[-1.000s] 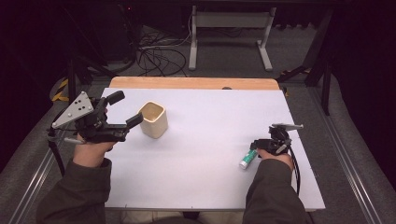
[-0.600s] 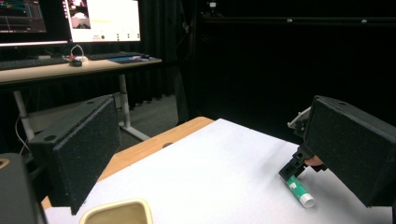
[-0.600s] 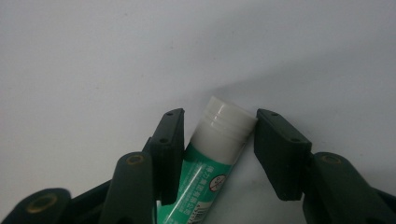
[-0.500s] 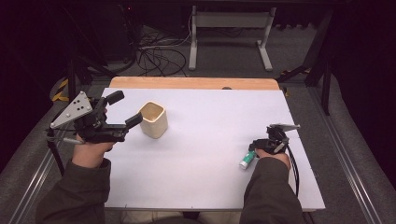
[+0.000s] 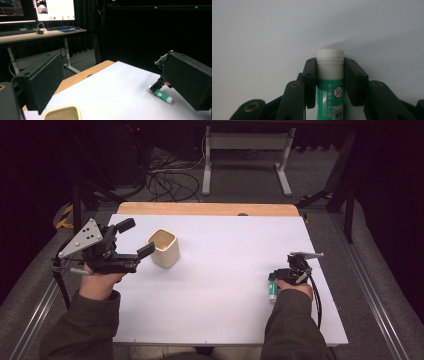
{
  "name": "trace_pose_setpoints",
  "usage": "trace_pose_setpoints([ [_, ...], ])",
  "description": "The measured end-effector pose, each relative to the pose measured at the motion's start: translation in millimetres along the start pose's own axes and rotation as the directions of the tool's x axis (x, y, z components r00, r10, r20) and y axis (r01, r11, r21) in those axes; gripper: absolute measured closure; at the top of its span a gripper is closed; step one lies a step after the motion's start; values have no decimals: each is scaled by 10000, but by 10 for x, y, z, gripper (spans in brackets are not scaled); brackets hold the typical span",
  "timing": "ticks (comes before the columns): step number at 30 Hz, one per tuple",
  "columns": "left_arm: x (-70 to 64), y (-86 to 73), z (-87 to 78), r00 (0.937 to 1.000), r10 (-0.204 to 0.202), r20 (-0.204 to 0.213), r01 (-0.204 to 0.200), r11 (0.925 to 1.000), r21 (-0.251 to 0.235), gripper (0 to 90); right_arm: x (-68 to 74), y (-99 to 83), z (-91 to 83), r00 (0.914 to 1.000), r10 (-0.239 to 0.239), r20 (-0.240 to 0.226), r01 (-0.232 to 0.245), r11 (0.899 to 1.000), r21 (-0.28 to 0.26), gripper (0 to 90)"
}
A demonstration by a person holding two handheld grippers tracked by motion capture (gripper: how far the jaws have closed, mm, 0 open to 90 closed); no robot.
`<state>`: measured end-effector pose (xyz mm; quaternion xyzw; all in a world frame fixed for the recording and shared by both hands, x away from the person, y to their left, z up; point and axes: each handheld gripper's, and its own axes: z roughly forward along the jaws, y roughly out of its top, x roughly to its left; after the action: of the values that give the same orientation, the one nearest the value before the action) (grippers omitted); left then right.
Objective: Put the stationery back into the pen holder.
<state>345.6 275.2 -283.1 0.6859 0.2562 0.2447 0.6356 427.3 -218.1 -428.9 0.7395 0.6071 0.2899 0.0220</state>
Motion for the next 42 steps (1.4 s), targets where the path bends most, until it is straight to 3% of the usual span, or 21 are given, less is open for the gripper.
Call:
trace_pose_setpoints([
  [2,-8,-15,23,10000,18,-12,-18,10000,54,44,15,12,-42,9985,-389,-379,365,9974,-620,657],
  [5,-18,-40,60,10000,76,-52,-75,9999,153,44,25,17,-67,9958,-629,-664,563,9938,-964,657],
  [7,-31,-57,85,9999,103,-59,-102,9996,245,49,26,15,-86,9895,-1119,-915,974,9839,-1501,657],
  [8,-37,-64,93,9998,147,-109,-144,9995,268,49,26,15,-86,9895,-1119,-915,974,9839,-1501,657],
  [10,-52,-77,109,9998,182,-129,-179,9995,256,56,33,18,-115,9803,-1551,-1220,1300,9727,-1922,658],
  [11,-60,-81,113,9998,180,-129,-176,9994,287,56,33,18,-115,9803,-1551,-1220,1300,9727,-1922,658],
  [13,-72,-95,120,9996,212,-208,-206,9994,278,57,44,23,-155,9672,-2006,-1559,1617,9593,-2315,658],
  [15,-82,-110,123,9995,182,-244,-174,9994,309,57,46,23,-165,9627,-2142,-1653,1707,9548,-2432,658],
  [16,-88,-116,128,9994,188,-277,-180,9994,283,56,43,22,-177,9530,-2457,-1775,1934,9438,-2680,658],
  [19,-101,-125,134,9988,299,-380,-288,9991,311,56,47,21,-197,9393,-2824,-1950,2168,9287,-3010,658],
  [21,-115,-134,138,9986,304,-422,-292,9992,283,55,48,21,-211,9350,-2951,-1966,2255,9227,-3127,658],
  [22,-123,-141,140,9984,342,-454,-326,9988,355,55,47,25,-242,9242,-3182,-2112,2356,9103,-3404,658],
  [24,-129,-147,148,9983,348,-475,-331,9988,350,54,46,27,-252,9199,-3267,-2169,2388,9054,-3510,658],
  [25,-136,-152,152,9983,354,-466,-334,9986,422,54,53,30,-273,9082,-3474,-2333,2440,8925,-3793,658],
  [26,-145,-158,161,9983,346,-469,-326,9985,441,54,53,30,-273,9082,-3474,-2333,2440,8925,-3793,658],
  [27,-156,-166,173,9983,337,-470,-315,9985,458,53,73,28,-288,8954,-3741,-2414,2577,8776,-4041,658],
  [28,-163,-175,185,9982,373,-470,-350,9981,499,52,86,26,-296,8897,-3861,-2437,2636,8701,-4165,658],
  [29,-174,-184,195,9983,373,-455,-347,9978,569,52,86,26,-296,8897,-3861,-2437,2636,8701,-4165,658],
  [34,-224,-235,264,9984,397,-410,-365,9964,762,49,132,20,-340,8597,-4449,-2511,2903,8299,-4763,658],
  [42,-297,-327,376,9992,278,-283,-248,9946,1009,48,198,25,-382,8111,-5177,-2724,3156,7793,-5413,658],
])
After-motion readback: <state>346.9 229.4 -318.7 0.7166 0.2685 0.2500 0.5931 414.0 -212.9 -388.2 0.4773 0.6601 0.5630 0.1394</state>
